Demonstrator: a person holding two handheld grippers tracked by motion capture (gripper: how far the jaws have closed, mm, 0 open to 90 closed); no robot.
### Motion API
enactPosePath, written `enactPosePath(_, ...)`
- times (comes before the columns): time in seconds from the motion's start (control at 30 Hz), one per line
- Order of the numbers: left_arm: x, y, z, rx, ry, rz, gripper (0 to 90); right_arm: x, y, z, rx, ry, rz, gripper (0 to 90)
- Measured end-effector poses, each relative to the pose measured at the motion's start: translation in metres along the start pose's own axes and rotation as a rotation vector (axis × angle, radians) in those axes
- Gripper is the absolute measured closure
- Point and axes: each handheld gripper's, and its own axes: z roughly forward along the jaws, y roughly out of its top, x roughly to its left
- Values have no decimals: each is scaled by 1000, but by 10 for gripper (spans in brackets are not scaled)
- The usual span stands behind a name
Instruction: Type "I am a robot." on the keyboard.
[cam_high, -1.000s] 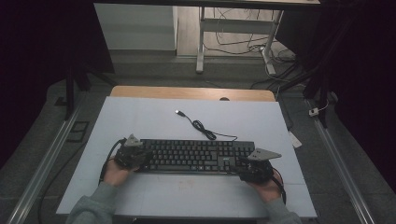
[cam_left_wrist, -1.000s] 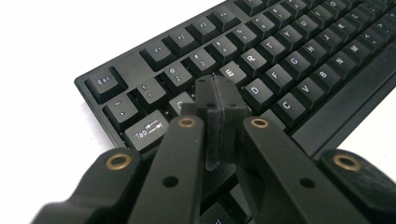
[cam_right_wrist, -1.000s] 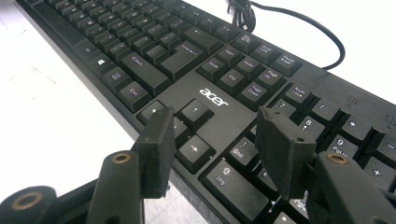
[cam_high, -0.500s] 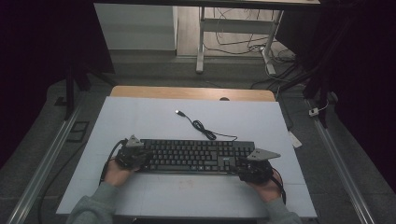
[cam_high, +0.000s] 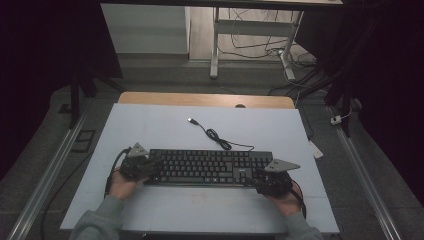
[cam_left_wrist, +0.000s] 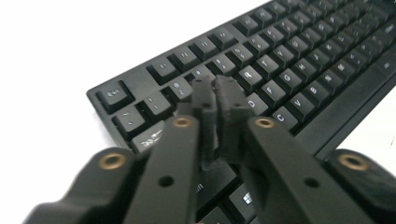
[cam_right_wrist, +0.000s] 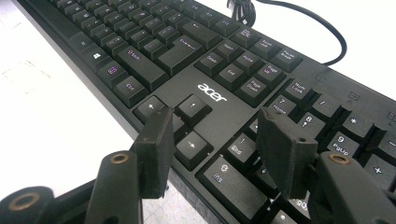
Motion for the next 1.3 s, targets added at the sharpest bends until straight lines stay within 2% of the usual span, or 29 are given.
enactPosePath(0.13, 6, -1, -6, -36, 22, -56, 618, 0, 0, -2, -5, -5, 2, 468)
enactPosePath(0.33, 9, -2, -9, -42, 21, -79, 487, -1, -1, -2, -10, -9, 2, 468)
enactPosePath(0.47, 10, -2, -10, -46, 19, -80, 461, -1, -1, -4, -8, -14, -2, 467)
enactPosePath(0.6, 11, -3, -13, -57, 9, -82, 446, -1, -2, -7, -29, -22, 7, 467)
enactPosePath(0.8, 12, -3, -15, -70, -27, -83, 433, 0, -5, -15, -59, -32, 10, 467)
enactPosePath(1.0, 4, 0, -15, -75, -54, -49, 429, -2, -8, -23, -74, -48, 16, 467)
enactPosePath(1.3, -14, 9, -22, -104, -88, 5, 429, 0, -7, -18, -64, -31, -5, 468)
